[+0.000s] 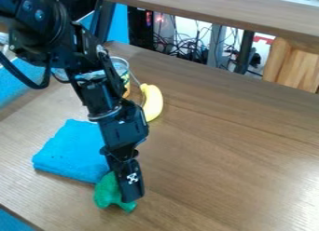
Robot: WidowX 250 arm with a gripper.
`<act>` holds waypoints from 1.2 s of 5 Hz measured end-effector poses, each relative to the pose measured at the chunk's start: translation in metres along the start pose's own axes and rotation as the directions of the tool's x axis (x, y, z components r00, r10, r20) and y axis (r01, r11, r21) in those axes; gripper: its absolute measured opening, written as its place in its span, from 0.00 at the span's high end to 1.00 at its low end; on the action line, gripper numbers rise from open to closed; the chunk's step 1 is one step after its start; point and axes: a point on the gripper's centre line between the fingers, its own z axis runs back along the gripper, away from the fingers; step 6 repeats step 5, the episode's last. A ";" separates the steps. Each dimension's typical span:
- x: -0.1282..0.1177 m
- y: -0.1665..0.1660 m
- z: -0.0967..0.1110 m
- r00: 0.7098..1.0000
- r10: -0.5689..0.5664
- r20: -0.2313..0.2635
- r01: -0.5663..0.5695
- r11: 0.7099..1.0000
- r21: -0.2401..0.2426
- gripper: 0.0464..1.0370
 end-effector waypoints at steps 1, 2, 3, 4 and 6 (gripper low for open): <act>-0.002 -0.003 0.002 0.999 -0.032 -0.009 0.032 0.999 -0.008 0.05; 0.006 -0.012 0.024 0.998 -0.064 0.013 0.064 0.998 0.000 0.04; 0.029 -0.038 0.065 0.991 -0.132 0.032 0.130 0.991 0.038 0.04; 0.046 -0.068 0.106 0.982 -0.170 0.087 0.161 0.982 0.102 0.04; 0.047 -0.070 0.108 0.981 -0.170 0.091 0.160 0.981 0.105 0.04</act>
